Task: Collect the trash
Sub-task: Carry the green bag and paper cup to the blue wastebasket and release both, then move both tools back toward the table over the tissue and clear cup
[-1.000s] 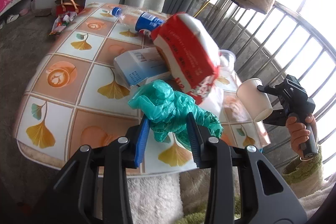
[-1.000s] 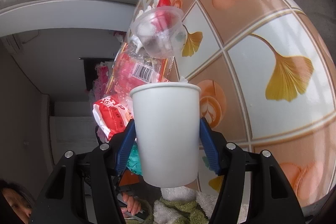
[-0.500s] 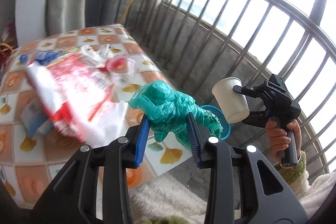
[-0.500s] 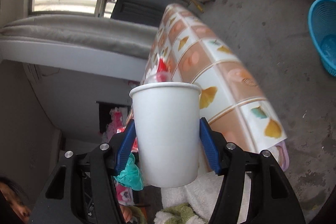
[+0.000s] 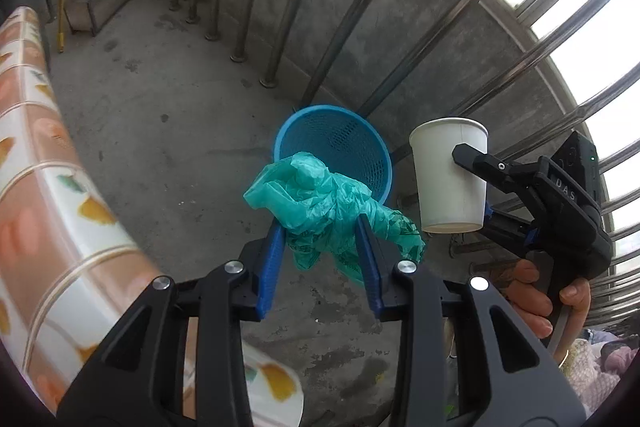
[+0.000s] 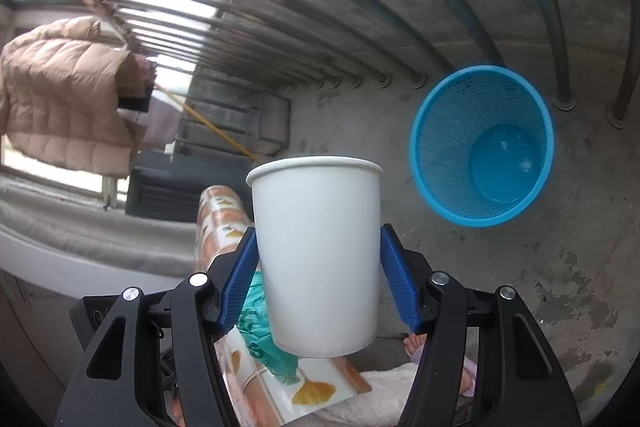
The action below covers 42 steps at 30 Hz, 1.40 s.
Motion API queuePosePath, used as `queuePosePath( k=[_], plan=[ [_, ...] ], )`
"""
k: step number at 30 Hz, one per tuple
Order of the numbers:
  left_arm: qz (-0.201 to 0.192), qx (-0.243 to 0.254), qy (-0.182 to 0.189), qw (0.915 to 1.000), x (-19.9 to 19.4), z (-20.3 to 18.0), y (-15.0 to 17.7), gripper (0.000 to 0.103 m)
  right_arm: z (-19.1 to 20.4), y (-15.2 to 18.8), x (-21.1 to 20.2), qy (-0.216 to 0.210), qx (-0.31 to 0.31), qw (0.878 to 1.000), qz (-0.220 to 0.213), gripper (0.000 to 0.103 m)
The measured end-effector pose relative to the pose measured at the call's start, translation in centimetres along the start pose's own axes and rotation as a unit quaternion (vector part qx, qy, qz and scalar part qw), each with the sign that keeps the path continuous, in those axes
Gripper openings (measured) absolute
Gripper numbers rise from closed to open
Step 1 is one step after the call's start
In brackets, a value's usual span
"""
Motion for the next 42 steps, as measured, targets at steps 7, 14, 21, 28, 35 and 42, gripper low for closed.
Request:
queuePosePath(
  k=[7, 14, 21, 28, 35, 42],
  plan=[
    [0.041, 0.003, -0.015, 0.999, 11.8, -2.2, -6.1, 0.035, -5.9, -6.9, 4.6, 0.08, 0.027, 0.996, -0.016, 0.062],
    [0.03, -0.006, -0.017, 0.9994, 15.1, -4.2, -7.4, 0.064, -9.5, -10.6, 8.3, 0.202, -0.007, 0.979, -0.011, 0.085],
    [-0.025, 0.011, -0.002, 0.9996, 9.8, -4.3, -6.5, 0.072, -8.3, -9.0, 6.0, 0.215, -0.071, 0.973, -0.049, 0.086],
    [-0.102, -0.005, 0.02, 0.9945, 0.8, -3.2, -4.4, 0.08, -0.7, -5.2, 2.2, 0.246, -0.173, 0.947, -0.11, 0.096],
    [-0.163, -0.038, 0.025, 0.9856, -10.8, 0.6, 1.0, 0.082, 10.1, 0.3, 0.3, 0.237, -0.307, 0.908, -0.159, 0.097],
    [-0.261, -0.07, -0.041, 0.9619, -22.6, 6.5, 10.0, 0.086, 18.1, 7.6, -0.3, 0.105, -0.375, 0.915, -0.108, 0.097]
  ],
)
Point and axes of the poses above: each gripper's, at about its wrist camera, not at the fingertips, and x roughly the way its jaws point, z to its left, y to its underside, the point moved 2 cm from there along x, roughly the way its jaws point, and after that the axes turned 3 degrees about -y, right-handed, at the moved point
